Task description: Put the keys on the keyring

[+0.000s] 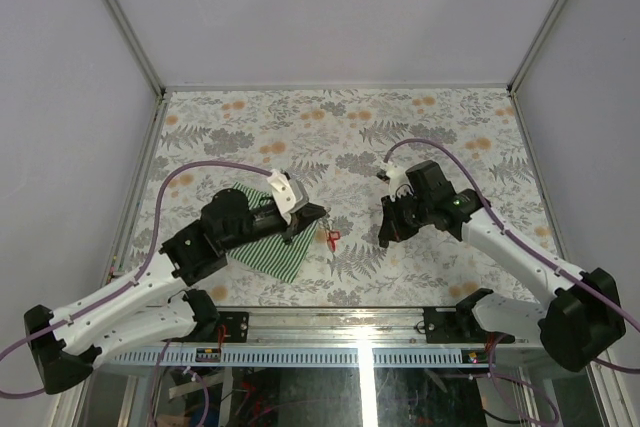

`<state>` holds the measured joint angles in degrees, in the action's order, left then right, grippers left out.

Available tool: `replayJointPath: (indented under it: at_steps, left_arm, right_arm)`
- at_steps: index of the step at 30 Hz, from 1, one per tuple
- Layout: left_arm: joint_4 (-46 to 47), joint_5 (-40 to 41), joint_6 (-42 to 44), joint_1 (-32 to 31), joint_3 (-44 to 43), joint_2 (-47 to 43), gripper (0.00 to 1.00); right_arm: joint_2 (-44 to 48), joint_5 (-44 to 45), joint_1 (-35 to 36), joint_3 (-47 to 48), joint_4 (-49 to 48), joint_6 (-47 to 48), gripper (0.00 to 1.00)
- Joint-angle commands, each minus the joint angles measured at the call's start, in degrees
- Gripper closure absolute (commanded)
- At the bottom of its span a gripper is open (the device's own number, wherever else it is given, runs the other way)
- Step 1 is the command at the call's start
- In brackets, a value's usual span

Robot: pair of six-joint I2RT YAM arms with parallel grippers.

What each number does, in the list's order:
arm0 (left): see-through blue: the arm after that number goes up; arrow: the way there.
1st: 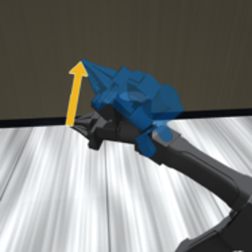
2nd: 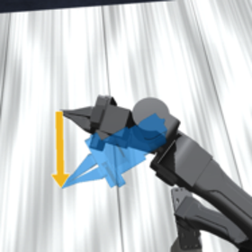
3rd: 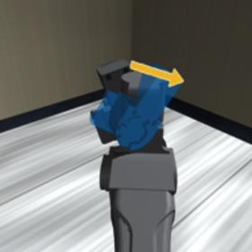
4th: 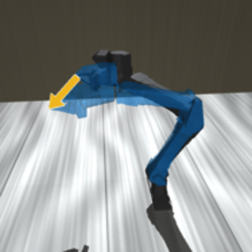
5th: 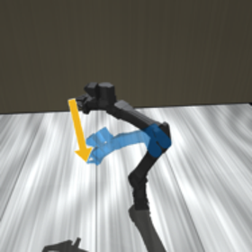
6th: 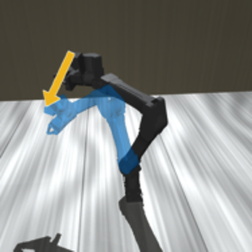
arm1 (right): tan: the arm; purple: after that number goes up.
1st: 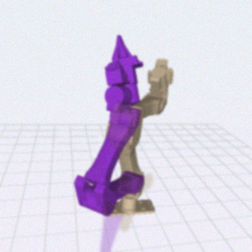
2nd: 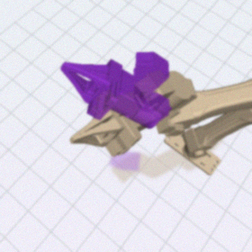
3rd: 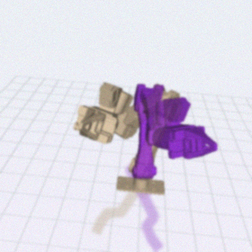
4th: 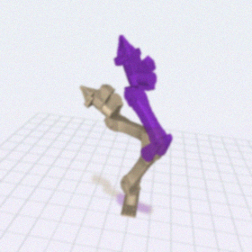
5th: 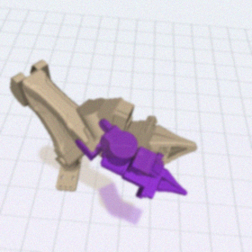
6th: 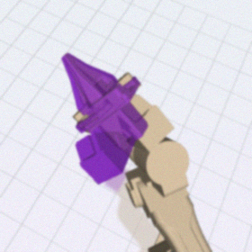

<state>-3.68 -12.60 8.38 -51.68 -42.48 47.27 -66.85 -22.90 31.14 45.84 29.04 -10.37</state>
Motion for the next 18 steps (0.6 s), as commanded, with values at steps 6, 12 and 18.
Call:
replayJointPath:
  at_steps: [6,12,18]
  left_arm:
    - [15.1,-3.3,0.5,0.3,5.2,-5.3,1.00]
    - [24.6,-2.8,2.7,0.4,7.6,-7.5,1.00]
    - [29.8,-3.5,4.3,0.4,6.2,-6.1,1.00]
  right_arm:
    - [12.4,-12.7,0.5,1.7,-9.1,8.6,1.00]
    - [16.3,-17.6,0.5,4.7,-13.5,11.3,1.00]
    - [16.1,-23.2,0.5,11.7,-14.4,12.4,1.00]
